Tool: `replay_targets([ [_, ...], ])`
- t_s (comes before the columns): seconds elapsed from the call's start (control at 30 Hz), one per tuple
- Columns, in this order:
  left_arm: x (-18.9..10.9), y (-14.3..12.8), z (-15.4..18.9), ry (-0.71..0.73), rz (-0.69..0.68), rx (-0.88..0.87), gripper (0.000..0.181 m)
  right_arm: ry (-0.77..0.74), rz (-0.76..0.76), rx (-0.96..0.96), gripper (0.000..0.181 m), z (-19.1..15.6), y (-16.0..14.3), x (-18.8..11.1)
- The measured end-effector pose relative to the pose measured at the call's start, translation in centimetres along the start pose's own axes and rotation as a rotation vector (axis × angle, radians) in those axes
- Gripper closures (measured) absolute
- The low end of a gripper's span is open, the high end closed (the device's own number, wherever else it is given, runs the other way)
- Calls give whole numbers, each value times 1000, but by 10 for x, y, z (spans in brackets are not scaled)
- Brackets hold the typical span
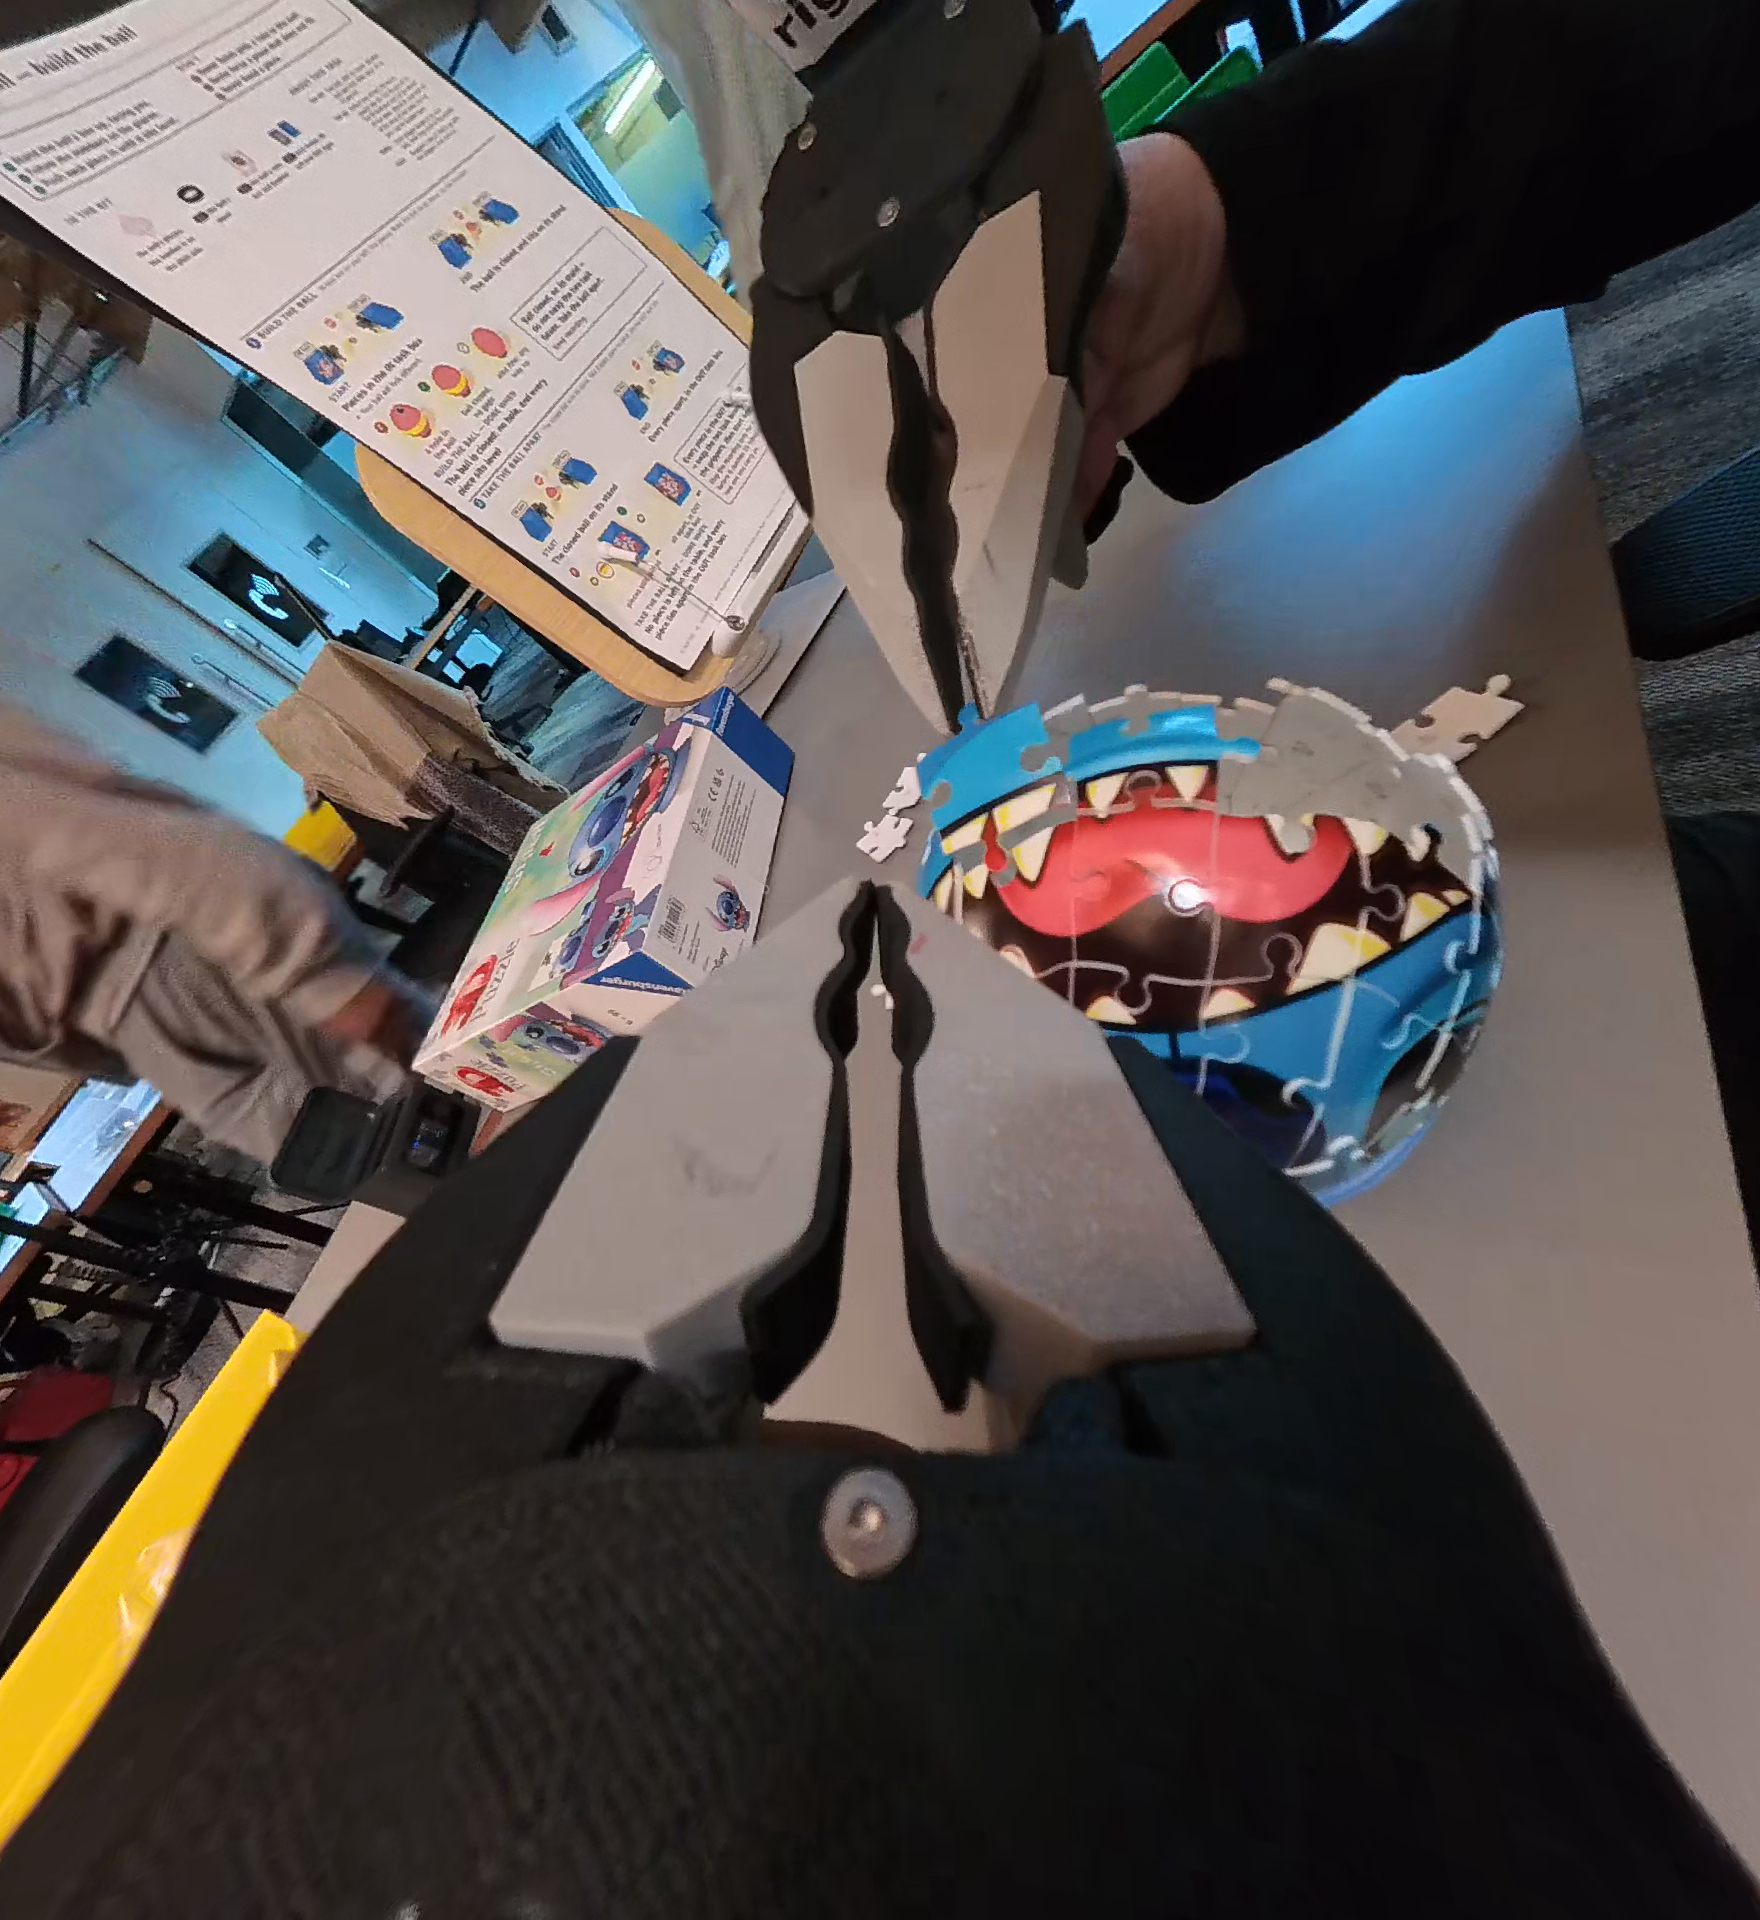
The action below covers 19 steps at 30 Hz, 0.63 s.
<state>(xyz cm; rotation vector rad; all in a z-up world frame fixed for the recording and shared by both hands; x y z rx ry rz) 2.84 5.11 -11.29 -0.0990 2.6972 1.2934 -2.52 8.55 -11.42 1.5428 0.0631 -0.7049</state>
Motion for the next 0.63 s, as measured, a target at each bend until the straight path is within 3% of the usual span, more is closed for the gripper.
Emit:
replay_targets([
  [0.63, 9, 6, 10, -144, -7, -16, 181, 51, 1, 35, 178, 1, -5, 2],
])
Point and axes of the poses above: each gripper's, where its closed fingertips meet, x out along the fingers, y out of its top, z = x × y across the jaws, the point moved 2 cm from there along -x, back along the fingers, and after that the axes turned 5 degrees about y, right-handed, at the moved point
